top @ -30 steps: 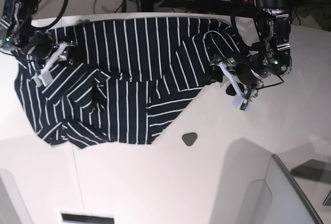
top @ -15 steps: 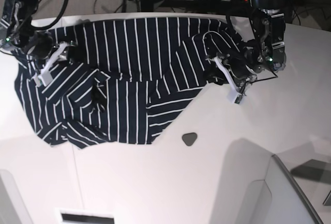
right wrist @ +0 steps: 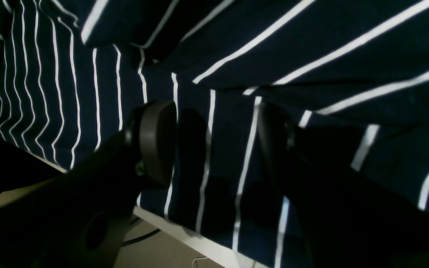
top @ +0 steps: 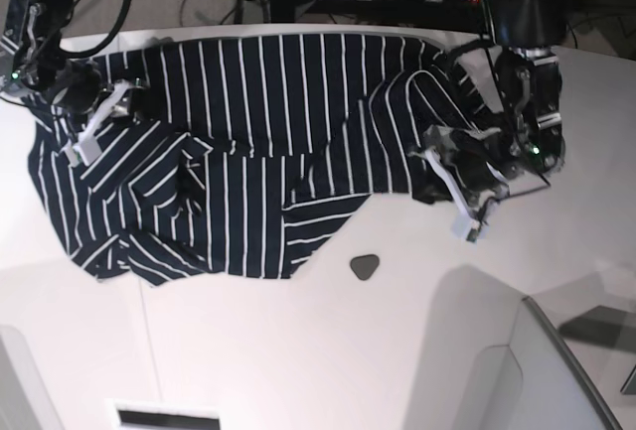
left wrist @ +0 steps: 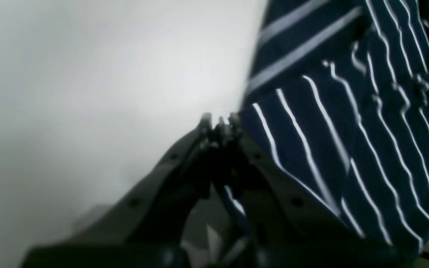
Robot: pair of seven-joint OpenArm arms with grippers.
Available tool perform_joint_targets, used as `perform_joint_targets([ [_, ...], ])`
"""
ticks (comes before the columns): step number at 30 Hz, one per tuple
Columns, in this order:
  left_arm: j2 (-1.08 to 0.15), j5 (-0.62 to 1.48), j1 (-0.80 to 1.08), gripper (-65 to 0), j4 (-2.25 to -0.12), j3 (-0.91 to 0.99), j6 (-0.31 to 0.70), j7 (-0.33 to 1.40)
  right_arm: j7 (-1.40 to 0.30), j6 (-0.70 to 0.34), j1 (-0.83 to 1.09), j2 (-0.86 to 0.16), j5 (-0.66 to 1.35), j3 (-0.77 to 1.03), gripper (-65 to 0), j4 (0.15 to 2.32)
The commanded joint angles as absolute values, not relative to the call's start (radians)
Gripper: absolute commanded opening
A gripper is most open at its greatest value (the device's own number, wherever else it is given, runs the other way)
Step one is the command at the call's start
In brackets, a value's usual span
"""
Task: Layout the t-shirt on the table in an organized manner, then fold the t-shirt properly
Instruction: 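Drag the shirt's side edge back outward with the left gripper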
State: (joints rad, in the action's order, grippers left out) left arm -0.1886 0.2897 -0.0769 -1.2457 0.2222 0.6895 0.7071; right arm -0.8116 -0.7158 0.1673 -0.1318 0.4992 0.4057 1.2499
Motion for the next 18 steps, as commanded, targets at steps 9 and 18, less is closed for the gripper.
perform_joint_targets([
  [9,-0.28,0.302,-0.203,-65.0,-1.257,0.217,0.633,0.688,-0.854,-0.698,0.174,-0.137,0.464,0.403,-31.7,1.253],
  [18,-0.329,0.168,-0.352,-65.0,-1.256,0.217,0.61,0.685,-0.857,-0.698,0.196,-0.134,0.466,0.403,-32.0,1.374],
])
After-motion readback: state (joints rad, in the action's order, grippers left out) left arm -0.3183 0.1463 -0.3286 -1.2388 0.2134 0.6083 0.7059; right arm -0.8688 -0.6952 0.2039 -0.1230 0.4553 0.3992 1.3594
